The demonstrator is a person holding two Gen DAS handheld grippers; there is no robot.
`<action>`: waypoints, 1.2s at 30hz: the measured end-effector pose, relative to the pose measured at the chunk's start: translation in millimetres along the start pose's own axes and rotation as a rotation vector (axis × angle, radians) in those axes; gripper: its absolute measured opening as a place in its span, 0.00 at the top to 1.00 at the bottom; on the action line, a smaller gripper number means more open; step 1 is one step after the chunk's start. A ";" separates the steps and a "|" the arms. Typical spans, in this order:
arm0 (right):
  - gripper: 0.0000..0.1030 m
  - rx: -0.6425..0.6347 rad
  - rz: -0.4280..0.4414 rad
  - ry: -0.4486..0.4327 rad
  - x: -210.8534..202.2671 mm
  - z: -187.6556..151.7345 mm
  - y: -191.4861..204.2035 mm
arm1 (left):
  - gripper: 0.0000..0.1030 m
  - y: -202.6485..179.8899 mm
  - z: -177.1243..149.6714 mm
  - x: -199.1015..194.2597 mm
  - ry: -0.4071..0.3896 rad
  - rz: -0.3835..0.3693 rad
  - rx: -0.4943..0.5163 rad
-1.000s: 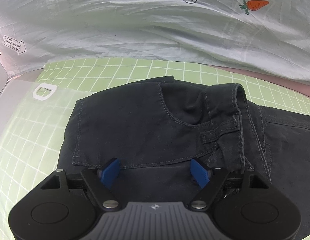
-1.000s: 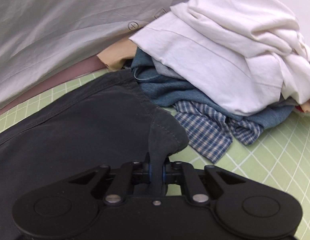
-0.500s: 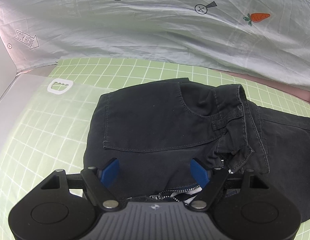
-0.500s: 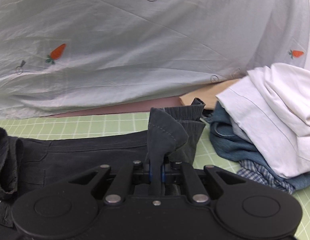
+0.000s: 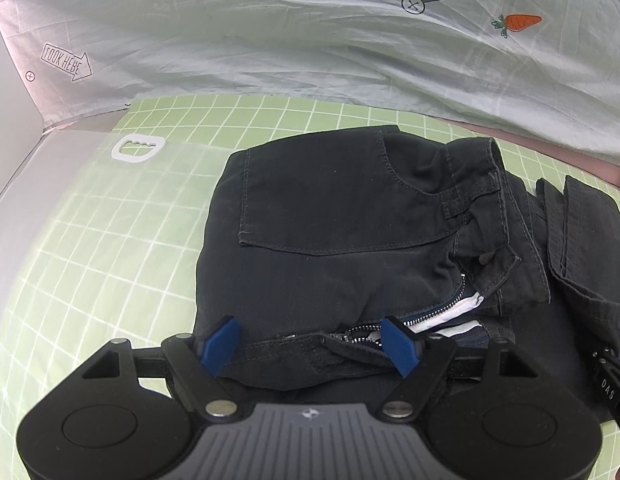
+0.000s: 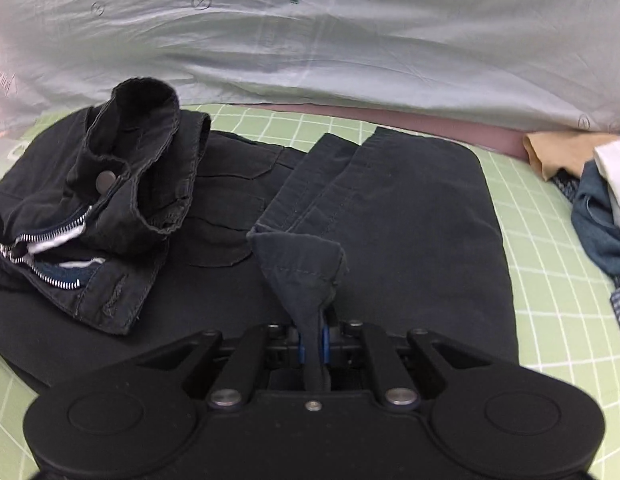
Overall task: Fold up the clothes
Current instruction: 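Grasp the leg hem with the right gripper and lift it, then fold the leg hem over toward the waistband with the right gripper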
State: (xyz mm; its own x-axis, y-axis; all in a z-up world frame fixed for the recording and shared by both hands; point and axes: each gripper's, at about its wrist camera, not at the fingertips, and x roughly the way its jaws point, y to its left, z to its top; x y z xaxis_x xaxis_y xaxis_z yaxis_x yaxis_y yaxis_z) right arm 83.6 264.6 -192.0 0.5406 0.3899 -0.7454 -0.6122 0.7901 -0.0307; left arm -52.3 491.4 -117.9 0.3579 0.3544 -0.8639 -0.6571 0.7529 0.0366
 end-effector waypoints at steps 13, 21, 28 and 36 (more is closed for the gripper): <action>0.93 -0.188 0.033 -0.012 -22.5 -28.1 24.0 | 0.23 -0.4 -1.5 -0.8 -0.011 0.014 -0.009; 0.84 -0.139 0.056 0.019 -25.1 -26.3 22.0 | 0.23 -1.2 -3.1 -1.5 -0.011 0.014 -0.005; 0.67 -0.013 0.141 -0.061 -59.2 -12.2 12.1 | 0.23 6.2 0.0 -6.0 -0.017 0.002 -0.031; 0.85 0.055 0.040 -0.099 -36.5 27.0 -0.6 | 0.23 17.9 9.9 6.0 -0.007 0.053 -0.046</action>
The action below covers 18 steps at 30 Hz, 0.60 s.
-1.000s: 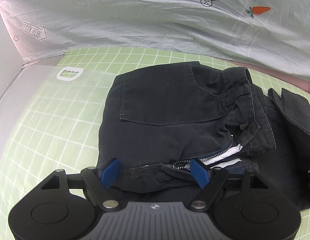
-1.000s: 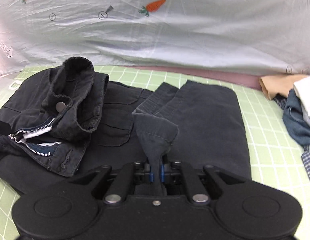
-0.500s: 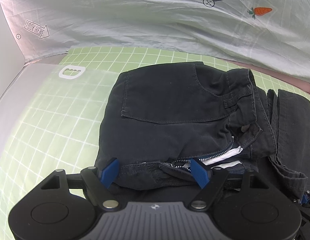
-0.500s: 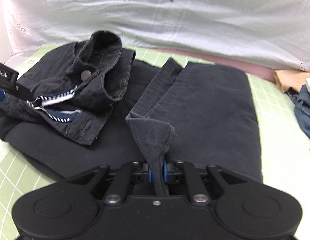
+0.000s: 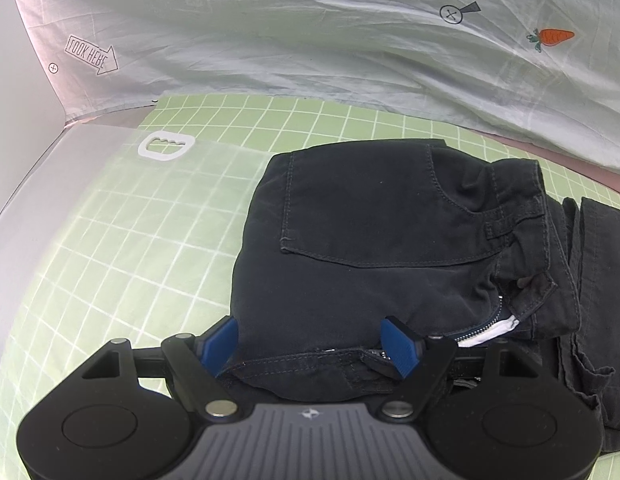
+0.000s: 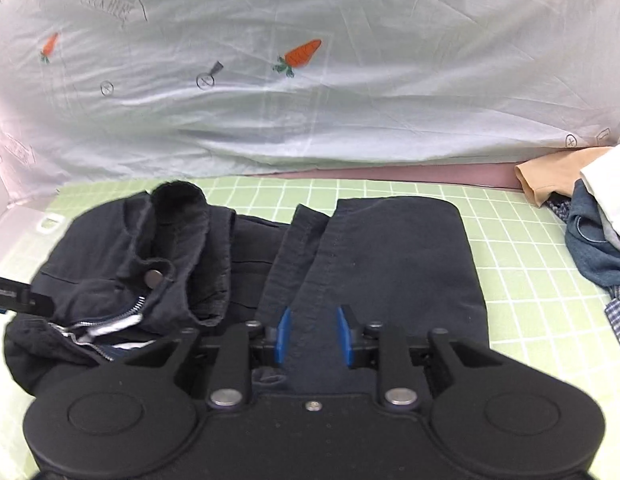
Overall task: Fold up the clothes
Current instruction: 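Fold the leg hem over toward the waistband with the right gripper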
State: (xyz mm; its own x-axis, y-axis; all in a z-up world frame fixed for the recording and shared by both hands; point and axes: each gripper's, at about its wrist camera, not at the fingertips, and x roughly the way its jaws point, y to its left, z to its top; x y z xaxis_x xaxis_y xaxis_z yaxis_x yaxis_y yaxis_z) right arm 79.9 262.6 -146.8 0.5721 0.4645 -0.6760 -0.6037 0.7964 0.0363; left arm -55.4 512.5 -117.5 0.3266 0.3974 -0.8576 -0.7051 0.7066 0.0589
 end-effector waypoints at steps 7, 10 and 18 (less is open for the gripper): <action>0.87 0.049 -0.035 0.074 61.0 13.0 3.6 | 0.22 5.1 0.6 12.2 0.020 -0.001 -0.027; 0.86 0.070 -0.045 0.107 79.3 11.8 5.8 | 0.21 3.0 3.2 17.5 0.027 0.004 -0.020; 0.78 0.093 -0.093 0.098 86.9 9.8 12.9 | 0.19 -1.2 5.0 24.5 0.029 0.016 -0.023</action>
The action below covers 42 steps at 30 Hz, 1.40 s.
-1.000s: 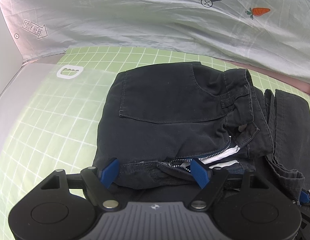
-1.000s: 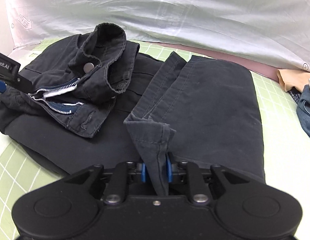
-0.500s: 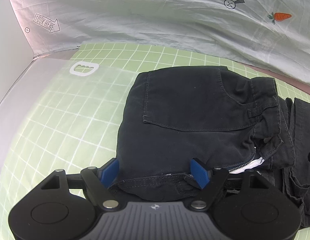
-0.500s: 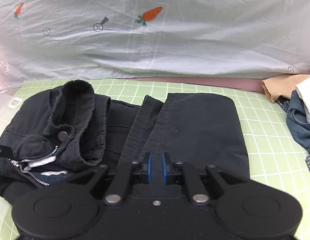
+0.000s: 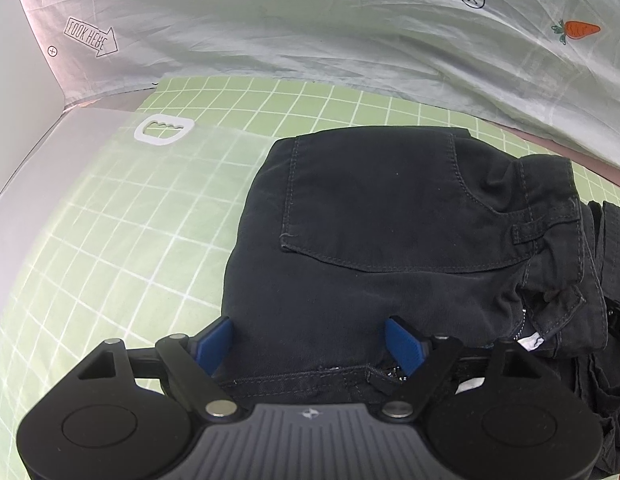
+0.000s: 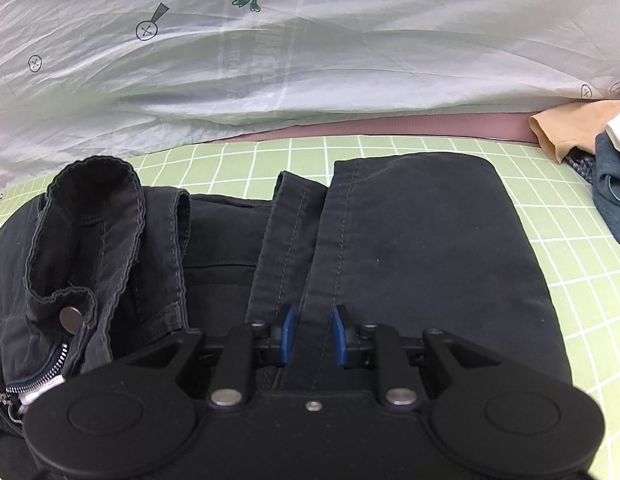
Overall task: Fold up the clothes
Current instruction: 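Fold the leg hem over toward the waistband with the right gripper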
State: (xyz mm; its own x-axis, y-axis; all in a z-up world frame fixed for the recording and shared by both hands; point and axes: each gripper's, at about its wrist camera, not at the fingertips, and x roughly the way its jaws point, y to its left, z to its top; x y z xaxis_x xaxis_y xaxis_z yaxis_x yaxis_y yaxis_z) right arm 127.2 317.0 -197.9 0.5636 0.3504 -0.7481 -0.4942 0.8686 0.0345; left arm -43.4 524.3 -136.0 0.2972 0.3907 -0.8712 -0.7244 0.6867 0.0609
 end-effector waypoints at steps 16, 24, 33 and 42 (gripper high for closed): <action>0.92 -0.160 -0.107 0.049 5.6 6.0 12.3 | 0.18 0.9 -1.7 2.1 -0.003 -0.008 -0.005; 0.94 -0.050 -0.061 -0.048 -37.2 6.8 -18.0 | 0.18 -0.1 -2.7 2.1 -0.005 -0.002 -0.009; 0.94 -0.122 0.091 -0.118 -57.3 7.5 17.6 | 0.18 0.8 -2.3 2.5 -0.005 -0.005 -0.011; 0.87 -0.179 0.077 0.048 -10.3 -27.7 19.3 | 0.17 3.6 -3.5 1.8 -0.009 -0.020 -0.018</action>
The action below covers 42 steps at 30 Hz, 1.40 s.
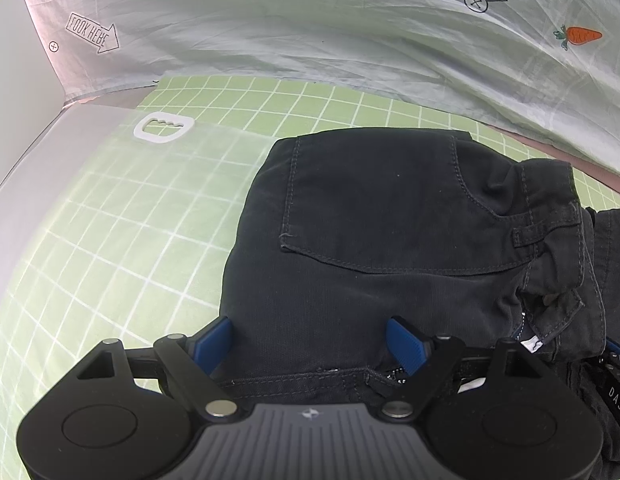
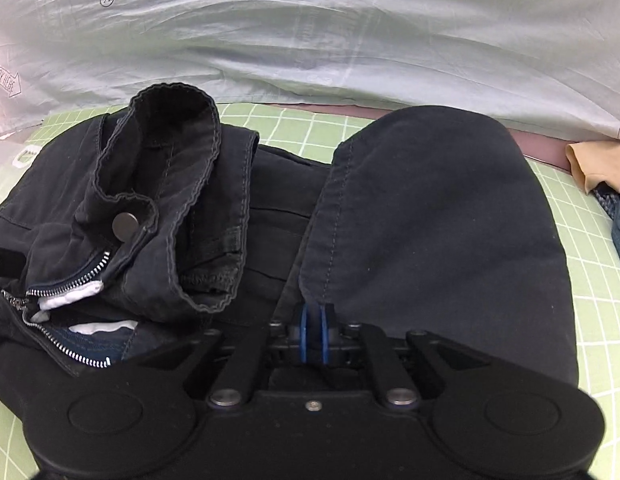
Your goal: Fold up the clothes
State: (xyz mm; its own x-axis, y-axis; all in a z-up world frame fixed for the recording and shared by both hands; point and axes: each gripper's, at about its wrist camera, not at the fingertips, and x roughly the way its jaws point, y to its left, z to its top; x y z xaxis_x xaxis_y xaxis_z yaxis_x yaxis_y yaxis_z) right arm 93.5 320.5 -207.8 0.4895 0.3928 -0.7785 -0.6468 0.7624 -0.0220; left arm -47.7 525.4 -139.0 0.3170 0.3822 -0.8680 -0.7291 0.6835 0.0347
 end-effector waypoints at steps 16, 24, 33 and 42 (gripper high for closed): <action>0.00 0.111 -0.129 -0.054 -38.7 -10.1 -22.2 | 0.17 46.3 -7.0 -8.1 -0.029 -0.035 -0.092; 0.00 0.152 -0.170 -0.015 -36.5 -20.0 -36.4 | 0.16 45.5 5.8 11.6 -0.018 -0.114 -0.105; 0.00 0.199 -0.276 -0.026 -45.2 -27.1 -56.9 | 0.35 42.3 1.7 22.6 0.000 -0.166 -0.156; 0.00 0.275 -0.342 -0.035 -54.5 -39.6 -80.5 | 0.82 24.5 -1.6 -25.8 -0.127 -0.210 -0.131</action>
State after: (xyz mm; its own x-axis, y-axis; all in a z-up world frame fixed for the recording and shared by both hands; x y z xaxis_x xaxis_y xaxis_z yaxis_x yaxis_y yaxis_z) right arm 95.7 217.3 -188.5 0.6710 0.1077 -0.7336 -0.2667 0.9582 -0.1032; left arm -74.7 531.3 -116.5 0.5375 0.3212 -0.7797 -0.7087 0.6732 -0.2113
